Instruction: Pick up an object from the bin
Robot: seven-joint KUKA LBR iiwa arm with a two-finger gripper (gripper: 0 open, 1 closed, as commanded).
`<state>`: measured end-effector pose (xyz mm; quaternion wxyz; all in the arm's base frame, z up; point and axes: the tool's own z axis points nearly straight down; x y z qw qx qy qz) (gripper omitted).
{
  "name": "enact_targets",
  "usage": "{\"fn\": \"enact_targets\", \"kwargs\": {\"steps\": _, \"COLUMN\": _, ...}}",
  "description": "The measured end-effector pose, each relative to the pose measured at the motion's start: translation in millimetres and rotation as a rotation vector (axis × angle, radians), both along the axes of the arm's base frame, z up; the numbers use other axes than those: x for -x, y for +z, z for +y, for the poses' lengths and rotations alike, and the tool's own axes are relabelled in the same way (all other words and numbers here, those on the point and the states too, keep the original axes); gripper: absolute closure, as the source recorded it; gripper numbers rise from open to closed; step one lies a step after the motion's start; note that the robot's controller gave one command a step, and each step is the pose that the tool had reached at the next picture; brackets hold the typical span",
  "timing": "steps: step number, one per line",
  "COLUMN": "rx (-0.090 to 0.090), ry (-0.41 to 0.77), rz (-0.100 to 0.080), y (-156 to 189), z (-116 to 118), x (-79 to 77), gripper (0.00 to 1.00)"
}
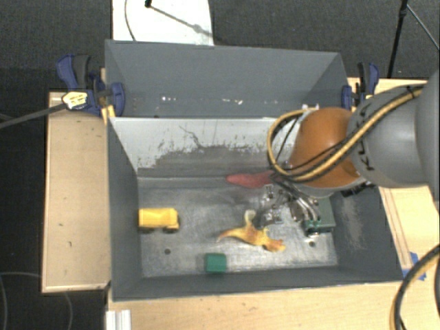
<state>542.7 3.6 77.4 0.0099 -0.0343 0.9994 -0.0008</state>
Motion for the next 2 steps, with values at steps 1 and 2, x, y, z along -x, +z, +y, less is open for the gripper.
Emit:
{"fn": "enact_targets", "kwargs": {"steps": 1, "rx": -0.001, "ry": 0.001, "rz": 0.005, "y": -2.5, "z": 0.7, "x": 1.5, "gripper": 0.00}}
{"fn": "enact_targets", "kwargs": {"steps": 2, "rx": -0.001, "ry": 0.001, "rz": 0.005, "y": -2.7, "z": 0.8, "x": 1.8, "gripper": 0.00}}
